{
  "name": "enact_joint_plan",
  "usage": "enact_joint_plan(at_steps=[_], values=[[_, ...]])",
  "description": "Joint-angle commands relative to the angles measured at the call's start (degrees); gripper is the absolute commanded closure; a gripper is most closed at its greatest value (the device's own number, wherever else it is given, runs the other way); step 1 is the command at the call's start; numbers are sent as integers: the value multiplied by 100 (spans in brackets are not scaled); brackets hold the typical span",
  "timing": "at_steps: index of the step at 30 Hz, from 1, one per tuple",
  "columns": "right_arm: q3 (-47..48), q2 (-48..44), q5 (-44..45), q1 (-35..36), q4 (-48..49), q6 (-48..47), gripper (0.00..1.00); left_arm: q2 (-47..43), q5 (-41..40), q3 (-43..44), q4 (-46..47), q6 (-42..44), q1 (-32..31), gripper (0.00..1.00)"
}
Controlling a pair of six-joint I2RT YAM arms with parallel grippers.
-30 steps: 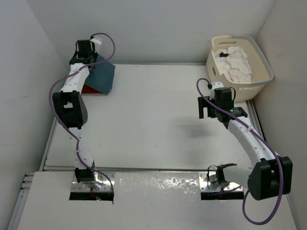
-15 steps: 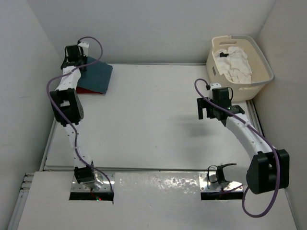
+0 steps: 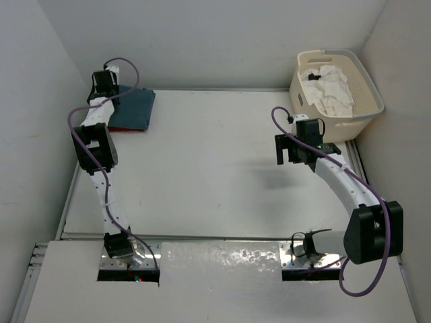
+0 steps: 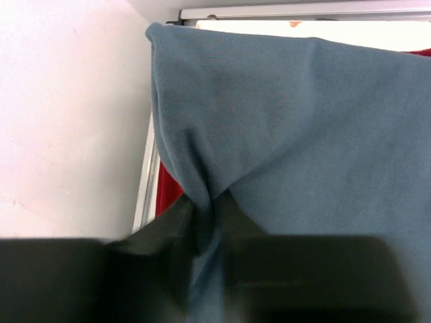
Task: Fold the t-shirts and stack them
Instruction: Put the neatly folded tshirt into the corner of the board with the left arm
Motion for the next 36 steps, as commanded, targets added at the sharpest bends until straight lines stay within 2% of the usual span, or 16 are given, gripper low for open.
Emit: enact_joint_plan(at_steps=[1,3,4,5,6,7,14,16,20,25,28,29,31,33,36], values=[[270,27,-117,8,10,106,1,-14,-292,431,125,-190,127,80],[278,36,-161,-9,10,106,1,-66,-450,405,116,-278,135,40],[278,36,-170,-1,19,115,1,-66,-564,440,73,-304,144,26],[296,28,-188,-1,10,106,1,-110,-600,492,12,-331,153,16],[313,27,-197,-1,19,106,1,-136,-626,554,-137,-392,153,15],[348,10,-214,-1,10,72,1,-163,-635,737,-260,-462,144,1],[489,-148,-373,-1,19,45,1,-1085,-714,932,-657,-1094,144,0],[559,-236,-364,-1,-25,45,1,-1426,-636,950,-902,-1551,136,0],[490,-473,-337,-1,-166,194,1,-1963,329,924,-1640,-2508,127,0],[-134,-1052,-206,-9,124,712,1,-3448,472,-1173,-1642,-3485,-311,0],[-345,-1220,-39,-9,-16,774,1,-4502,-9,-3217,-1282,-4231,-1092,0],[-424,-1264,5,-9,-51,835,1,-5027,-342,-3660,-1124,-4320,-1730,0],[-547,-1361,102,-9,-34,871,1,-5505,-442,-4695,-756,-4687,-2261,0],[-749,-1484,207,-1,79,871,1,-6022,180,-5218,-544,-4865,-2606,0],[-759,-1476,278,-9,115,871,1,-6385,60,-5765,-533,-5059,-2861,0]])
